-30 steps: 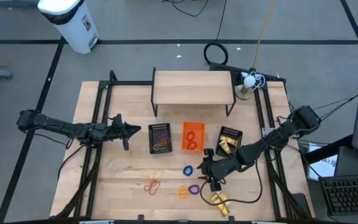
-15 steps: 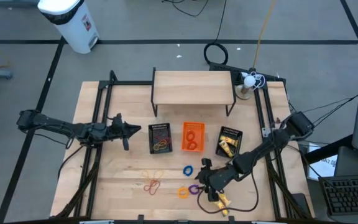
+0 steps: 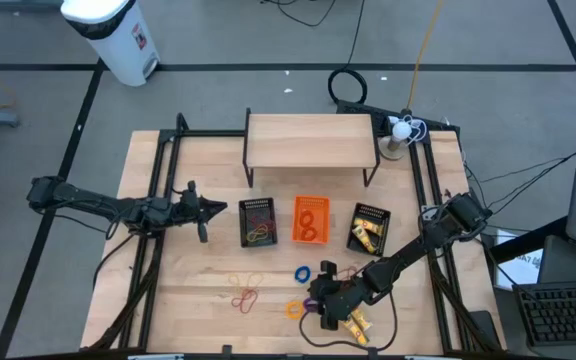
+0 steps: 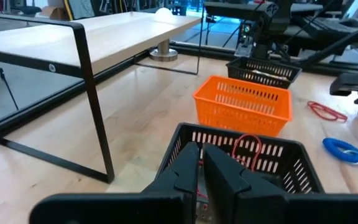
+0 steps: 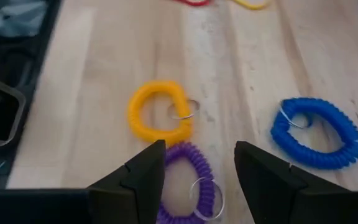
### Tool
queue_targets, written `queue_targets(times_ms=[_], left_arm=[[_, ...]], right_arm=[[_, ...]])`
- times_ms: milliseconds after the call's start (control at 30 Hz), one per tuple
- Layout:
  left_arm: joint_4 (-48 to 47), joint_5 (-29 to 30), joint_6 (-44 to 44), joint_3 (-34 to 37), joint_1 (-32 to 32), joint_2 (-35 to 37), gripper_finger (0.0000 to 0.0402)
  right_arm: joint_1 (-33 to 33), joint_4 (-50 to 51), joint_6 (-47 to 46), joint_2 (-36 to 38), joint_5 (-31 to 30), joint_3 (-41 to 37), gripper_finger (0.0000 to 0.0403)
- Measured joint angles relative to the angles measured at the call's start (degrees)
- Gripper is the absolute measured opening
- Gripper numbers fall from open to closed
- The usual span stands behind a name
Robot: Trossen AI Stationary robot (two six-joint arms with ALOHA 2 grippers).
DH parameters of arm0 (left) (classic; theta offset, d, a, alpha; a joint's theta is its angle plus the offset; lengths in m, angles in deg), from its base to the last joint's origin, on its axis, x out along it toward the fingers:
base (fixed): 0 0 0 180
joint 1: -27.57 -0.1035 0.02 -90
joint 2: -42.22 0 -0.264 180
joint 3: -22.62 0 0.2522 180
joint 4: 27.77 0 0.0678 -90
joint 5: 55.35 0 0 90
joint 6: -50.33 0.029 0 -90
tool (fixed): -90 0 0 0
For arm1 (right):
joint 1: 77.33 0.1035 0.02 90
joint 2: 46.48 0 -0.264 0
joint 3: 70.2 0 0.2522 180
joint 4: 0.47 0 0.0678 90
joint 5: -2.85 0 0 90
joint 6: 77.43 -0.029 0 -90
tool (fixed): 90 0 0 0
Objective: Pick & Place Office Desk Supplies
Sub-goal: Put the purple spring rubber band into the orange bin
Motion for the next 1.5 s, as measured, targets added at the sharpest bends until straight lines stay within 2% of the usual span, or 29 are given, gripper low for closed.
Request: queue_targets(times_ms=[233, 600, 933, 1500], left_arm=[[-0.31, -0.04, 3.48, 0.01, 0.0, -0.01, 0.0024], [-0.48, -0.06, 3.79, 0.01, 0.0, 0.01, 0.0024], [-0.33, -0.03, 4.08, 0.01, 0.0, 0.0, 0.0024], [-0.35, -0.07, 2.4, 0.01, 0.0, 0.01, 0.0024]], right_arm=[[1.04, 0.76, -1.97, -0.07, -0.13, -0.02, 0.018], [4.15, 1.0, -4.57, -0.07, -0.23, -0.02, 0.018], [4.49, 4.16, -3.85, -0.07, -4.67, -0.04, 0.018], [3.47, 3.92, 0.29, -2.68, -5.27, -0.07, 0.018]])
